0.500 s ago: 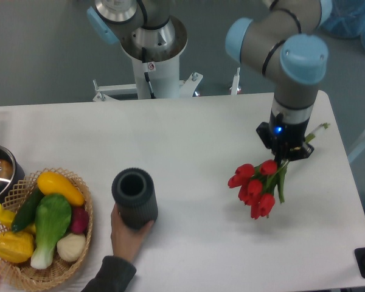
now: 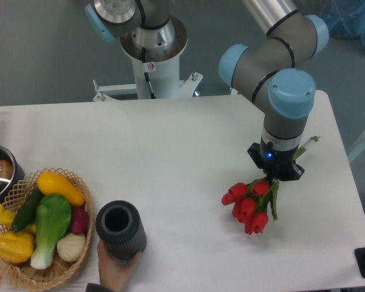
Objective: Place the flowers on the table
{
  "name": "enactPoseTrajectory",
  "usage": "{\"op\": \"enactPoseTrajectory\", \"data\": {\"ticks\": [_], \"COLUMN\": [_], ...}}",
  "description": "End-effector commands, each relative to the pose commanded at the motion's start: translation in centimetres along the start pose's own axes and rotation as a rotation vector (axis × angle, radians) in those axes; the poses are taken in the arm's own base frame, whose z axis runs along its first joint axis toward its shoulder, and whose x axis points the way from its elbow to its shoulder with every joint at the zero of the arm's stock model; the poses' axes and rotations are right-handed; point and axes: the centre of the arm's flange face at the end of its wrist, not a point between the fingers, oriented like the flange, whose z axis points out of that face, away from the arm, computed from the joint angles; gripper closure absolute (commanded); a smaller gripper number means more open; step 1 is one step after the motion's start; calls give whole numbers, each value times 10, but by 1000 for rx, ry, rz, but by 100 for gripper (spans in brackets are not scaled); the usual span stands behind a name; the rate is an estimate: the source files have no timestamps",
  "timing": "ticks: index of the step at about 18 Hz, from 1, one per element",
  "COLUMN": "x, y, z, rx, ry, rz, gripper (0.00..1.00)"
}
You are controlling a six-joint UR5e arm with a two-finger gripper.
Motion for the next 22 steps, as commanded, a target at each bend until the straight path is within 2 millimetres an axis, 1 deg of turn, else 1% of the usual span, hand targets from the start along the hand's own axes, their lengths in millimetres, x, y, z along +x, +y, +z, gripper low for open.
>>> {"op": "enactPoseTrajectory", "data": {"ticks": [1, 3, 4, 5, 6, 7, 8, 9, 11, 12, 13, 14, 15, 18, 21, 22], "x": [1, 8, 9, 11, 11, 12, 12, 12, 13, 13, 12, 9, 9, 1, -14, -17], "y": [0, -2, -3, -2, -3, -4, -4, -4, -5, -5, -6, -5, -4, 2, 28, 32], "z": [1, 13, 15, 17, 16, 17, 19, 19, 18, 22, 21, 18, 15, 10, 6, 5], "rx": [1, -11, -8, -9, -7, -7, -8, -6, -3, -4, -1, 4, 8, 16, 17, 15], "ry": [3, 24, 29, 36, 35, 36, 39, 40, 39, 44, 32, 13, -2, -41, -63, -69], "rz": [0, 11, 13, 10, 9, 9, 9, 9, 9, 3, -1, -3, -3, -16, -49, -55], "gripper": [100, 100, 94, 86, 82, 75, 63, 56, 49, 41, 36, 11, 0, 0, 0, 0]}}
